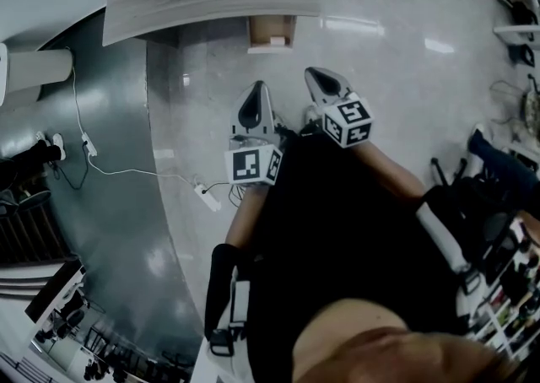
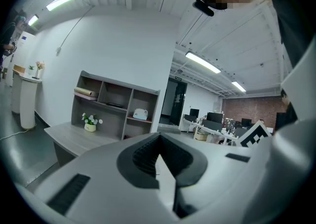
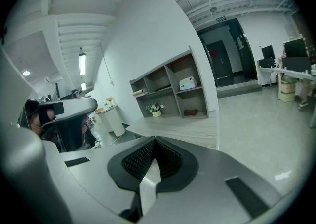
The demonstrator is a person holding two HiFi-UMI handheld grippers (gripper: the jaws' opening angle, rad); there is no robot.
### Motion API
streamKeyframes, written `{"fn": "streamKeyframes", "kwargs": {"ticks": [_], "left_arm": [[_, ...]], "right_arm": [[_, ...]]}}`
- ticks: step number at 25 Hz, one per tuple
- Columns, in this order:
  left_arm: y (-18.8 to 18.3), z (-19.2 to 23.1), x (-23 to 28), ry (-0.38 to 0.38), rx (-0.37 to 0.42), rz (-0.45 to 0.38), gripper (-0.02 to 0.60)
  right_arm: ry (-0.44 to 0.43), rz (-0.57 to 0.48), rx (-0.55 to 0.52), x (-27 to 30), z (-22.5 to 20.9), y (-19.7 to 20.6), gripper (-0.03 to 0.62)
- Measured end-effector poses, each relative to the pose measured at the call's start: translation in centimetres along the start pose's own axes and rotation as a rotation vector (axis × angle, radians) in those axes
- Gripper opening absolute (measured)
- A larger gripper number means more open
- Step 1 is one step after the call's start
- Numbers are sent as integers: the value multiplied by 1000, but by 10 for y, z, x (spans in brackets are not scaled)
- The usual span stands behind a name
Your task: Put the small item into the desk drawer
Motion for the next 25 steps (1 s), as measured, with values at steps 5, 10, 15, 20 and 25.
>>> {"fn": "streamKeyframes", "kwargs": {"ticks": [5, 10, 15, 20, 25], "left_arm": [[-3, 6, 6, 11, -2, -11, -2], [-3, 10, 8, 17, 0, -10, -2], [-1, 11, 4, 18, 4, -7, -2], [-1, 10, 3, 13, 1, -15, -2], [0, 7, -1, 14, -1, -4, -2]], "right_arm": [[6, -3, -8, 6, 1, -3, -2], [5, 4, -10, 11, 3, -4, -2], [2, 4, -13, 10, 6, -2, -2], [-1, 7, -12, 10, 5, 1, -2], [0, 17, -7, 6, 6, 3, -2]]}}
Point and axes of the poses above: the fingertips, and each gripper's own axes: x forward along the fingers, z to its left, y out of its underside, the point moved 7 cm from there along -x, backward along the fingers, and after that the axes turned 5 degrees about x, right-handed, at the moved point
